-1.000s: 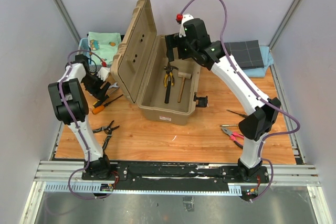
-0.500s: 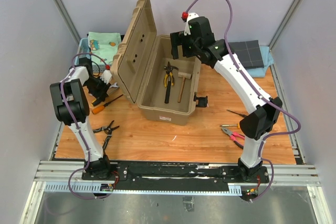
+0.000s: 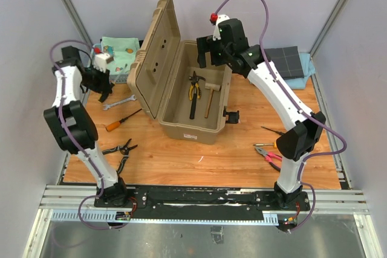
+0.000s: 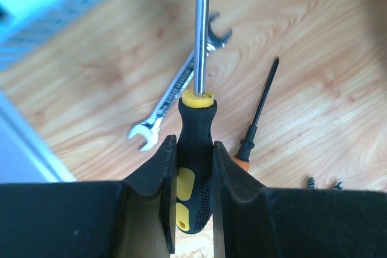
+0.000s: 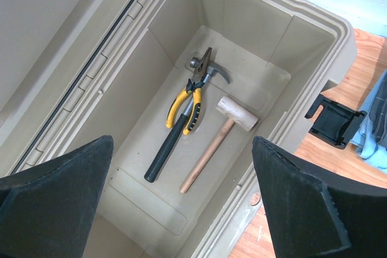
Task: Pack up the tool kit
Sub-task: Pick up the screwdriver from the center of the board.
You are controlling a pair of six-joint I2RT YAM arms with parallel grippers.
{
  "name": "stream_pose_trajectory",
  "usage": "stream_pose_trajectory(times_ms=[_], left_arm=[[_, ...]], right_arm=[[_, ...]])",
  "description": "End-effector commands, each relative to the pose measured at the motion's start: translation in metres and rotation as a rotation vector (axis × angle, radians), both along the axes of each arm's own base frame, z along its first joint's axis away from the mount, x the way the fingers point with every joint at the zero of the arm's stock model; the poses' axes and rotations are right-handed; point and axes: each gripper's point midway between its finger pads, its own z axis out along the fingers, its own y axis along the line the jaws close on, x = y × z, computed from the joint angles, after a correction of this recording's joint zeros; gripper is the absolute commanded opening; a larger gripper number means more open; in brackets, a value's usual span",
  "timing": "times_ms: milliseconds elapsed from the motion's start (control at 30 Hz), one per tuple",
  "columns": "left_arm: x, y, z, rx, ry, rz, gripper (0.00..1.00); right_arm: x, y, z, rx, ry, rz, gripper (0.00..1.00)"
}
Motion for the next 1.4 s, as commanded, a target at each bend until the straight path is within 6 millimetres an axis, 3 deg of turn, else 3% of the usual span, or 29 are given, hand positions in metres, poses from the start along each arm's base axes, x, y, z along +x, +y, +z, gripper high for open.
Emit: stream_pose_trajectory(times_ms=[0, 100, 267, 433, 600, 733, 867, 1167, 1367], left_arm=[[-0.002, -0.016, 0.106, -0.123, -0.205, 0.045, 0.0], [-0.003, -0.013, 0.158, -0.183, -0.317, 0.087, 0.0], [0.0, -0.019, 0.286, -0.415, -0.58, 0.139, 0.0], [-0.015, -0.055, 0.379, -0.623, -0.763, 0.055, 0.0], [-0.041, -0.103, 0.443, -0.845, -0.846, -0.069, 0.0], [-0.05, -0.146, 0.472, -0.888, -0.863, -0.189, 0.0], [-0.049, -0.176, 0.482, -0.943, -0.84, -0.252, 0.0], [-0.038, -0.239, 0.463, -1.039, -0.705, -0.362, 0.0], [-0.035, -0.272, 0.443, -1.064, -0.633, -0.42, 0.0]], right_arm=[[0.001, -0.01, 0.022, 0.027, -0.032, 0.008, 0.98], [0.003, -0.006, 0.025, 0.04, -0.038, 0.026, 0.98], [0.002, 0.009, 0.044, 0.09, -0.076, 0.107, 0.99], [-0.003, 0.024, 0.078, 0.18, -0.153, 0.202, 1.0], [-0.019, 0.039, 0.118, 0.286, -0.241, 0.308, 0.99], [-0.033, 0.045, 0.144, 0.362, -0.298, 0.377, 0.98], [-0.047, 0.053, 0.159, 0.421, -0.335, 0.454, 0.97], [-0.074, 0.069, 0.186, 0.516, -0.415, 0.585, 0.97], [-0.077, 0.081, 0.187, 0.535, -0.412, 0.614, 0.96]])
